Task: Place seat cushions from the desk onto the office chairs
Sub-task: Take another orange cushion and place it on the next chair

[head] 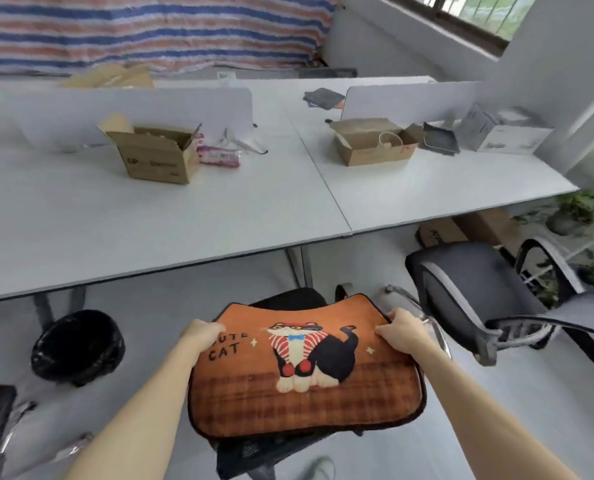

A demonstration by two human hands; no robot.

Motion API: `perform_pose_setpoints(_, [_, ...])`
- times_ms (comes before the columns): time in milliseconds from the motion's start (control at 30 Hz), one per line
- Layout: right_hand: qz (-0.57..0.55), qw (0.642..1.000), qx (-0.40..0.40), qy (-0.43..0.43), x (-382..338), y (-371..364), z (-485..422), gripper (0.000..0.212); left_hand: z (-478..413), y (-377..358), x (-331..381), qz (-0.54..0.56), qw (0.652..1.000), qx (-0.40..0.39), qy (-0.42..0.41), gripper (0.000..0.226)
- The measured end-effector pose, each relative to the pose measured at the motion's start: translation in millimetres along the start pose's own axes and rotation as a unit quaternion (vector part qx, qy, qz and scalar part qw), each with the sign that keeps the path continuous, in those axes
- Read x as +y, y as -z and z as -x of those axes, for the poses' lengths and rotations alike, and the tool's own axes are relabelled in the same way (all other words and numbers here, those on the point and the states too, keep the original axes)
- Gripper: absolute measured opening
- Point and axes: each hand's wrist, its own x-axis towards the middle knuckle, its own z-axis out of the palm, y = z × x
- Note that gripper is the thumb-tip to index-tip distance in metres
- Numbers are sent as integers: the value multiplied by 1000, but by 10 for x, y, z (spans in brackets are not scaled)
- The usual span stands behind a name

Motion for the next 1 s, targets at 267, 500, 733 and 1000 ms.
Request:
perform_pose_setpoints(267, [115,983,-138,30,-51,-431,-1166,21,-201,-589,-262,44,990,56,121,19])
perform_pose_setpoints(500, [101,984,-147,22,-194,-1041,-1776,42,-753,-816,-425,-4,988,115,104,10])
perform_pose_setpoints(733, [23,996,-80,11,-177,-1558,-2173,54,-1441,-1129,-641,29,974,193,114,23])
perform_pose_setpoints(1000, [24,1000,-14,9,-30,-2049,-2386,45,-1747,-1587,-937,39,966,178,181,25])
